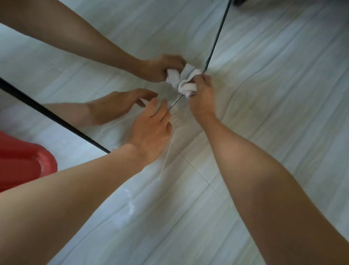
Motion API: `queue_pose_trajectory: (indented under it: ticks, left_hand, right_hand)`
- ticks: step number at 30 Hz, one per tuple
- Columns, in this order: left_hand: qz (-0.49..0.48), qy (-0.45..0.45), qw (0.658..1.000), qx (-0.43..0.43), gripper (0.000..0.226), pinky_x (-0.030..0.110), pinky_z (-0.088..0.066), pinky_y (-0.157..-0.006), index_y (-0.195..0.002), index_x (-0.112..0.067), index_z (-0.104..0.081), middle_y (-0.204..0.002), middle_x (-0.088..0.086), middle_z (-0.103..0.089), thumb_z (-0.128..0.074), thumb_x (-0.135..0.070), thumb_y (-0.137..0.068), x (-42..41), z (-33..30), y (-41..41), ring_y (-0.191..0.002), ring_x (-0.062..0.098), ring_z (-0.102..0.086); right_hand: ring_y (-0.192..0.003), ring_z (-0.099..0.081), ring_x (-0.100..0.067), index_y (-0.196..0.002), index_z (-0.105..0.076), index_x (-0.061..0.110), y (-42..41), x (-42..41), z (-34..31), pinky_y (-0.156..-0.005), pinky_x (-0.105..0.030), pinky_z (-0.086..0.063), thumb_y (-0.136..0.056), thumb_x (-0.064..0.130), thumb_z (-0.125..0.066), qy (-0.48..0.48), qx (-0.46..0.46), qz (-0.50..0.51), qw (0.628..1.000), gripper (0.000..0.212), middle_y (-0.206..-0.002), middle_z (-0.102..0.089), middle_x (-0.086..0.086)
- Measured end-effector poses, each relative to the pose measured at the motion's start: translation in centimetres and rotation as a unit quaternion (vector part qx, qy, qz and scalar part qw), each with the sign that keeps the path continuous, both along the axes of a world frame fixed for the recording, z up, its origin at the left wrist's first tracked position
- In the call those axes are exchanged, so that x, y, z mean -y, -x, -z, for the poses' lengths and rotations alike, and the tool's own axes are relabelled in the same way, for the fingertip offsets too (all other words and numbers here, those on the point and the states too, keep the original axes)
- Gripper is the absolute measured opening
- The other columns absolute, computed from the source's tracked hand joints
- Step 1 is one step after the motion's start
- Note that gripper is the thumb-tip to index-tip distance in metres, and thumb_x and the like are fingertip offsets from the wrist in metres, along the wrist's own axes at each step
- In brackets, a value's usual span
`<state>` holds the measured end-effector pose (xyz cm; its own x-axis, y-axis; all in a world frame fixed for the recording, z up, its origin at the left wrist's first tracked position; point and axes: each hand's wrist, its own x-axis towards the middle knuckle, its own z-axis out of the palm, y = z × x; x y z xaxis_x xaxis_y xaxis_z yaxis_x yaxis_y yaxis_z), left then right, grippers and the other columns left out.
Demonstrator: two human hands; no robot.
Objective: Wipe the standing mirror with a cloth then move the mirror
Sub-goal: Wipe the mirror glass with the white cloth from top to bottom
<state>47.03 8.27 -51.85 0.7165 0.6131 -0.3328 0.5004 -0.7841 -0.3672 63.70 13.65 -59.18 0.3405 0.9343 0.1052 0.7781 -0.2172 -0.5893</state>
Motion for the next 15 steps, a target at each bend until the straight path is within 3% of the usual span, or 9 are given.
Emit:
queue_pose_trajectory:
  ticks: [4, 6, 9, 11, 13, 15]
  left_hand:
    - [-0.005, 0.017, 1.000, 0.009, 0.043, 0.048, -0.002, -0.113, -0.134, -0.008, -0.041, -0.149, 0.017, -0.024, -0.034, -0.029, -0.097, 0.2, 0.1, -0.7, -0.142, 0.033, -0.006]
    - [0.003, 0.016, 1.000, 0.010, 0.044, 0.049, -0.001, -0.113, -0.134, -0.007, -0.041, -0.149, 0.018, -0.025, -0.035, -0.029, -0.097, 0.1, 0.2, -0.8, -0.142, 0.034, -0.006]
    - [0.001, 0.015, 1.000, 0.007, 0.045, 0.051, -0.001, -0.113, -0.135, -0.005, -0.039, -0.147, 0.020, -0.028, -0.034, -0.027, -0.096, 0.0, 0.4, -0.6, -0.141, 0.036, -0.008]
    - [-0.004, 0.020, 1.000, 0.011, 0.043, 0.050, -0.003, -0.113, -0.134, -0.005, -0.040, -0.146, 0.020, -0.029, -0.033, -0.025, -0.096, -0.1, 0.5, -0.5, -0.140, 0.036, -0.010]
    - [-0.021, 0.023, 0.999, 0.032, 0.041, 0.048, -0.005, -0.113, -0.131, -0.006, -0.043, -0.144, 0.018, -0.031, -0.032, -0.024, -0.096, -0.2, 0.3, -0.5, -0.139, 0.036, -0.014]
    - [-0.025, 0.022, 0.998, 0.047, 0.040, 0.047, -0.004, -0.113, -0.129, -0.005, -0.045, -0.143, 0.018, -0.033, -0.032, -0.023, -0.096, -0.2, 0.2, -0.3, -0.139, 0.036, -0.013]
  right_hand:
    - [-0.125, -0.044, -0.029, -0.115, -0.063, 0.004, -0.8, 2.3, 2.5, -0.098, -0.041, -0.043, -0.082, 0.006, -0.060, 0.126, 0.084, -0.157, 0.976, 0.033, -0.141, -0.041, -0.015]
    - [-0.124, -0.046, -0.030, -0.111, -0.067, 0.005, -2.3, 1.4, 1.0, -0.100, -0.040, -0.041, -0.082, 0.001, -0.055, 0.121, 0.133, -0.177, 0.968, 0.032, -0.137, -0.047, -0.015]
    - [-0.107, -0.058, -0.032, -0.099, -0.071, 0.001, -4.3, -1.0, -2.9, -0.087, -0.027, -0.041, -0.075, -0.006, -0.046, -0.022, 0.083, -0.033, 0.996, 0.035, -0.117, -0.058, -0.022]
    - [-0.102, -0.058, -0.027, -0.101, -0.069, 0.000, -4.7, -3.0, -4.8, -0.075, -0.014, -0.035, -0.078, -0.003, -0.047, -0.091, 0.034, 0.075, 0.992, 0.032, -0.116, -0.056, -0.020]
    - [-0.103, -0.056, -0.024, -0.103, -0.066, -0.002, -4.2, -5.0, -5.2, -0.074, -0.007, -0.030, -0.082, 0.000, -0.046, -0.116, -0.001, 0.125, 0.985, 0.029, -0.118, -0.053, -0.019]
    - [-0.106, -0.055, -0.026, -0.104, -0.063, -0.004, -3.7, -5.6, -4.5, -0.075, -0.012, -0.031, -0.078, -0.002, -0.045, -0.104, -0.027, 0.137, 0.985, 0.031, -0.117, -0.055, -0.021]
